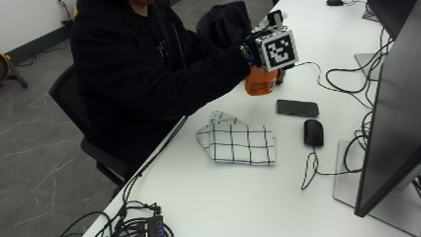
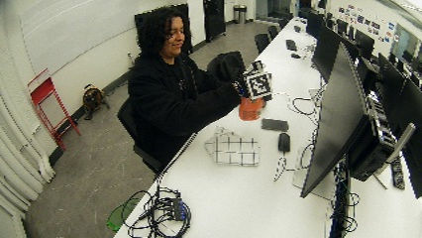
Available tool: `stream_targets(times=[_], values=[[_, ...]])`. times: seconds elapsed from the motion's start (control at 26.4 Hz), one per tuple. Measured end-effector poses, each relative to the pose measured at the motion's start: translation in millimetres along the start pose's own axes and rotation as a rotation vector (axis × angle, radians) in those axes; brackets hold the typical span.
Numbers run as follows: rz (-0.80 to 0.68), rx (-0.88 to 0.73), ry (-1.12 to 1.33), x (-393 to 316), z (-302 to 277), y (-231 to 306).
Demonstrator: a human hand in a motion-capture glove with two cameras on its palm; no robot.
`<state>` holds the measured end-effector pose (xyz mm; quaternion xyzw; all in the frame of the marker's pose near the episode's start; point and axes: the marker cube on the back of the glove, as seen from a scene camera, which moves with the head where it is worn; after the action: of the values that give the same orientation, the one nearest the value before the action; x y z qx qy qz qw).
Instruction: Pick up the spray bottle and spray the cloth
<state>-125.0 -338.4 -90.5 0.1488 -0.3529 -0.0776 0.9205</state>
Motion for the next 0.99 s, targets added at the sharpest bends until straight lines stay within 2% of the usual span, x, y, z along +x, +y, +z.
stream_targets(times=[0.15,0.3,0.42,0.57,0.99], values=[[-0.034,0.023,-0.075,5,32,-4],[-0.048,0.036,-0.025,23,51,-3],[-0.045,0.088,0.034,41,55,-5],[-0.040,0.096,-0.046,44,64,2],[-0.054,0.193,-0.070,46,64,3]])
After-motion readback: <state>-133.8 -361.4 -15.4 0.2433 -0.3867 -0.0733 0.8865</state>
